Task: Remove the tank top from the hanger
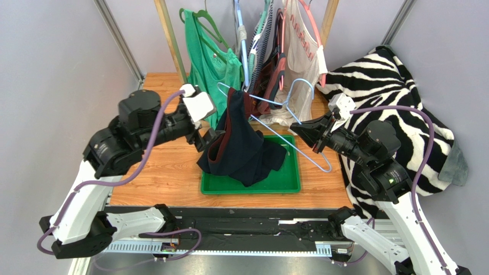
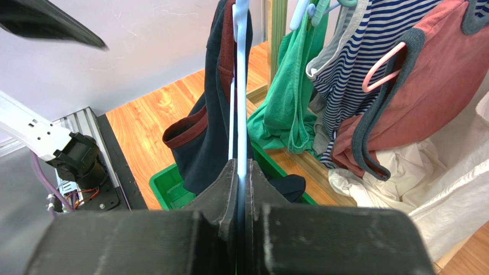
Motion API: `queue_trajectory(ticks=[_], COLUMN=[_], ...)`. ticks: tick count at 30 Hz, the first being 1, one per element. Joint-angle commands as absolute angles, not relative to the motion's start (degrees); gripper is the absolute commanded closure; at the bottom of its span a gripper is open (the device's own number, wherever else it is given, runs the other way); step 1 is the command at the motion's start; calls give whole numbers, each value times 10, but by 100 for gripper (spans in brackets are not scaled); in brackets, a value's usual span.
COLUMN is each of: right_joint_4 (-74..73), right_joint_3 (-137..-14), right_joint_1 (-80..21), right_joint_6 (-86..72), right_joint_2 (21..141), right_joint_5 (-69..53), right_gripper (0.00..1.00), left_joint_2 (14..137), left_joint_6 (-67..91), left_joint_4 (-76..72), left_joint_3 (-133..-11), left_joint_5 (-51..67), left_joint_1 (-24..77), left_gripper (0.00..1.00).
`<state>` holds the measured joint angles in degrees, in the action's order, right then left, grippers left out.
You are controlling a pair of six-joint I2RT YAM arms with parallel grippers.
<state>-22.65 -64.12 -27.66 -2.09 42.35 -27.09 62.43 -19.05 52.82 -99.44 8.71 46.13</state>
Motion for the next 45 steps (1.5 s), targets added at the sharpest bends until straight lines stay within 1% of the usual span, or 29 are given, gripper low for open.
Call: queue_trajectory(ticks=[1,4,5,7,10,13,17,18,20,21,23,24,26,27,29,30,39,45], right_joint_4=[-186,-186,-186,-189,-191,-194,-192,-190,-191,-192,-192,-192,-196,-198,-206,-210,-277,-353], right_joint_3=[-666,-665,-665,-668,-673,-682,-687,-686,-686,-686,-686,-686,-687,-688,-690,-692,-687,-687], right_joint_1=[-275,-274,-275,-274,-275,-275,-275,-276,-277,-277,-279,-279,-280,-280,-281,-281,-282,-282], right_joint_6=[-24,-29,-30,-33,-37,-41,-50,-53,-57,-58,-60,-60,-61,-60,-59,-58,-32,-7], right_joint_2=[418,417,417,417,421,429,433,434,436,435,436,437,436,437,436,435,400,362], right_joint_5=[-279,-290,-294,-305,-318,-329,-342,-343,-349,-351,-353,-353,-355,-357,-358,-358,-338,-298], right_gripper=[100,100,100,100,100,100,100,100,100,100,100,100,100,100,100,100,100,100], left_joint_2=[649,660,664,668,673,680,695,701,707,712,715,715,715,713,710,704,668,678], left_joint_6=[-142,-148,-149,-160,-167,-161,-153,-153,-154,-154,-157,-157,-157,-157,-160,-164,-188,-189], left_joint_4=[480,452,433,417,390,387,387,386,383,383,381,381,379,379,376,375,373,379], left_joint_3=[-958,-947,-942,-928,-918,-923,-935,-938,-947,-948,-951,-951,-949,-948,-946,-945,-956,-1016], left_joint_5=[47,7,2,-53,-75,-63,-49,-47,-45,-43,-41,-42,-50,-58,-67,-77,-122,-121], left_joint_1=[462,462,462,462,462,463,464,463,463,463,463,463,463,463,463,463,461,456], left_gripper=[10,12,12,12,11,12,19,23,29,36,47,61,75,88,98,100,100,100])
